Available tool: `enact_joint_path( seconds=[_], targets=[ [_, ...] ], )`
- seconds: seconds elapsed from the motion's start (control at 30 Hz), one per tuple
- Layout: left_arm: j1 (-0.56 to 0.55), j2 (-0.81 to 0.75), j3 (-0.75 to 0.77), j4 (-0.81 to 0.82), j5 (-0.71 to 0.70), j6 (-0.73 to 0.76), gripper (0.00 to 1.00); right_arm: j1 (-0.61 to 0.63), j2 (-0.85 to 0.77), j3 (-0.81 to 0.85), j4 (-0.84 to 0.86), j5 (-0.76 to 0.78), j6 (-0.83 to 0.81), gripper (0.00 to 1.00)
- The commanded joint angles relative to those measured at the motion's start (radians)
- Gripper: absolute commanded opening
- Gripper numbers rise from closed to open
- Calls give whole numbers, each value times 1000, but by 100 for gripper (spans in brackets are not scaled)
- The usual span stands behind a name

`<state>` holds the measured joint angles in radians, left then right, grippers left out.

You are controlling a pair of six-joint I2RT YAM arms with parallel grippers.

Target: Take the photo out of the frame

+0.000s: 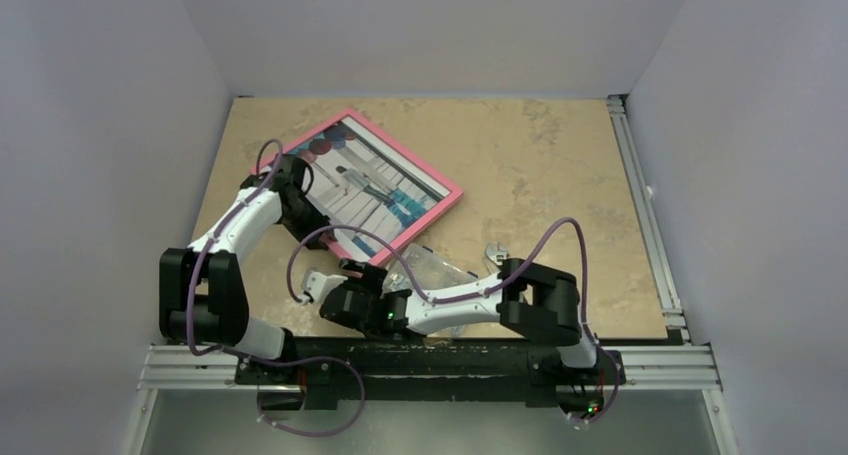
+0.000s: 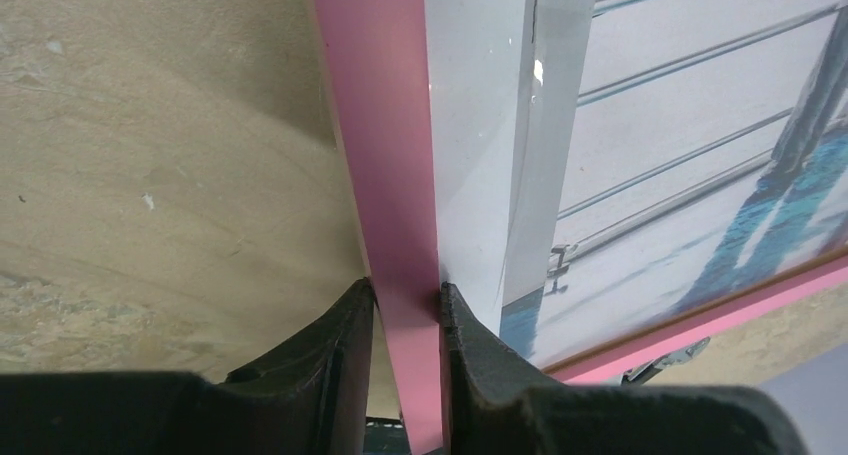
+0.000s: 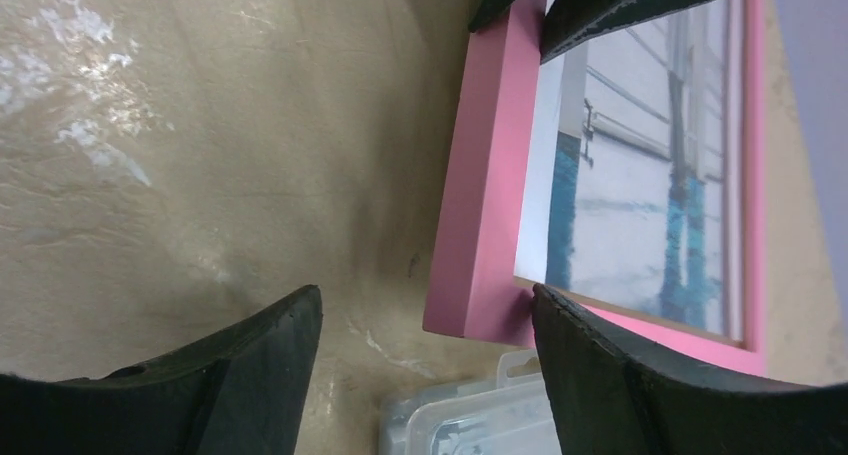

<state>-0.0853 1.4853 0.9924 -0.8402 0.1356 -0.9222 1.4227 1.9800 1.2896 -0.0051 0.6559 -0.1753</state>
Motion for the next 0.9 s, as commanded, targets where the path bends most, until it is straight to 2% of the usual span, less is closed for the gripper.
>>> enact_joint_path(
  seconds=[0.0,0.2,0.43,0.6,0.73,0.87],
  targets=[
    [1,-74,62,-23,70,36,0,18,45,60,36,253,-100,74],
    [1,-65,75,-47,59,37,0,22,123,61,169,457,-316,70],
    [1,-73,80,-54,59,33,0,22,217,51,523,568,-695,63],
    [1,-100,81,-73,20,34,0,21,260,89,662,595,-820,54],
    [1,-126,84,-67,20,39,0,22,283,85,891,610,-1008,32],
    [1,-135,90,-70,30,50,0,20,290,71,995,598,-1086,4]
  ],
)
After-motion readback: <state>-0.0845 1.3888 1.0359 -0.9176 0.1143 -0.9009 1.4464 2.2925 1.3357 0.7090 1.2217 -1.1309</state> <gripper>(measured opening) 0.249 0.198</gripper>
